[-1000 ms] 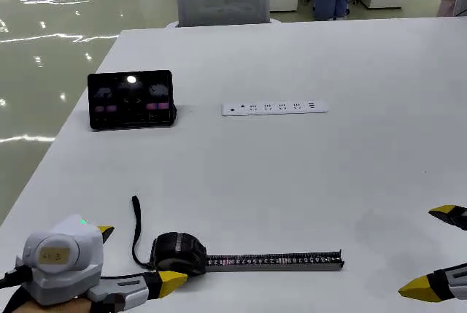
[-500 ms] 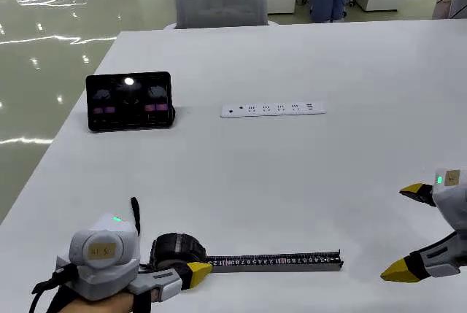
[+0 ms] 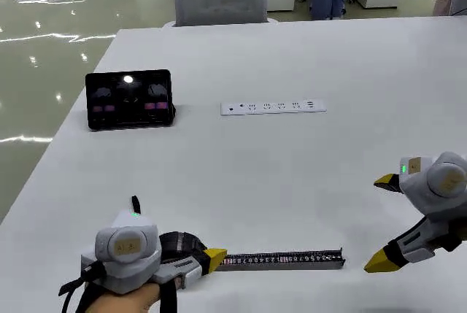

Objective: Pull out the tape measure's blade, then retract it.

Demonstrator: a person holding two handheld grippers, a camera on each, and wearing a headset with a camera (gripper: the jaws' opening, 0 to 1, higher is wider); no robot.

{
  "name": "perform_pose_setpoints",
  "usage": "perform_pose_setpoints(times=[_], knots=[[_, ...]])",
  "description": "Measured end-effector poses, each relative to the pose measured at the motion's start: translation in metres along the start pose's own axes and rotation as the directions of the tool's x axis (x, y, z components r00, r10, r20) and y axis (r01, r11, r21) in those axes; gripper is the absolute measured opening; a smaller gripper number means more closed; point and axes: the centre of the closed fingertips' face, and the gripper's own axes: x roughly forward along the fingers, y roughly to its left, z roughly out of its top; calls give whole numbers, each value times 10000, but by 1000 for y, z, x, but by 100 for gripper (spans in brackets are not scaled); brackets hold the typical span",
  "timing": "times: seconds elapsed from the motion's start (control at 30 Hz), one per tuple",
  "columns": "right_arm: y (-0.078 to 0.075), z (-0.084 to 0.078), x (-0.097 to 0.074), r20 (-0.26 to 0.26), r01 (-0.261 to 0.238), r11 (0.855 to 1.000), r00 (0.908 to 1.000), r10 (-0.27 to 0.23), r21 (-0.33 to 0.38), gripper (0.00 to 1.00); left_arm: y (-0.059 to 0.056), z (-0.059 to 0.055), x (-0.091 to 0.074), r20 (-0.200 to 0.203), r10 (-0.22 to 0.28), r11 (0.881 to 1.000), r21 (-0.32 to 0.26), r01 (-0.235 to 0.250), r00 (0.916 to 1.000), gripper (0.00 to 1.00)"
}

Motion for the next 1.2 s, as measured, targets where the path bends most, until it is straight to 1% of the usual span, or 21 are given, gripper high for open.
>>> perform_pose_setpoints(times=[0.07,0.13,0.17,0.27,0.33,0.43,0.47,0.5,0.53,0.6,0.67,0.7,0.77,0.87,0.93,1.0,1.03,1.1,1.2], knots=[[2,3,5,-60,-109,9999,9999,108,-133,99,-4,-1,2,-17,65,9999,92,-65,10000,99],[3,3,12,-135,-264,9992,9996,260,-314,99,-2,-1,2,116,530,9984,208,-532,9985,99],[3,3,14,-156,-310,9988,9994,305,-366,99,-2,-2,2,190,673,9974,250,-678,9976,99],[8,5,23,-315,-608,9958,9978,588,-685,98,-6,-12,7,75,880,9955,348,-882,9961,99],[9,5,28,-406,-701,9941,9969,670,-824,96,-6,-16,8,67,1002,9945,315,-1004,9949,99],[11,5,35,-530,-865,9910,9953,814,-1020,95,-5,-20,11,259,1144,9934,-119,-1141,9931,99],[13,5,37,-530,-987,9856,9943,922,-1370,93,-5,-20,12,384,1175,9923,-447,-1157,9923,99],[15,7,38,-464,-1095,9797,9936,1031,-1678,91,-5,-20,13,469,1159,9914,-658,-1127,9922,99],[17,4,40,-558,-1122,9785,9930,1040,-1733,89,-4,-19,12,678,1203,9896,-877,-1142,9904,99],[18,0,44,-782,-1231,9770,9908,1109,-1744,87,-2,-17,12,836,1259,9892,-858,-1187,9885,99],[19,-2,47,-851,-1322,9740,9893,1182,-1840,85,0,-15,12,959,1287,9886,-909,-1201,9870,99],[20,-4,48,-916,-1371,9726,9883,1216,-1879,82,1,-14,12,1020,1322,9878,-960,-1226,9860,99],[22,-6,51,-962,-1444,9705,9871,1277,-1933,77,4,-13,12,993,1448,9863,-942,-1356,9845,99],[25,-9,54,-1046,-1532,9684,9854,1347,-1966,68,7,-13,14,1024,1523,9846,-1018,-1420,9830,99],[31,-14,57,-1207,-1829,9667,9792,1629,-1791,56,9,-13,15,993,1598,9839,-971,-1503,9821,99],[33,-17,60,-1275,-1829,9643,9788,1603,-1916,49,10,-13,15,990,1622,9834,-977,-1526,9818,99],[36,-19,61,-1361,-1904,9623,9767,1657,-1942,46,11,-14,16,968,1616,9837,-951,-1525,9821,99],[39,-19,62,-1350,-1947,9587,9763,1691,-2072,39,11,-13,15,950,1613,9840,-918,-1527,9823,99],[40,-18,64,-1365,-1955,9554,9763,1682,-2214,34,11,-13,16,931,1576,9850,-859,-1497,9831,99]])
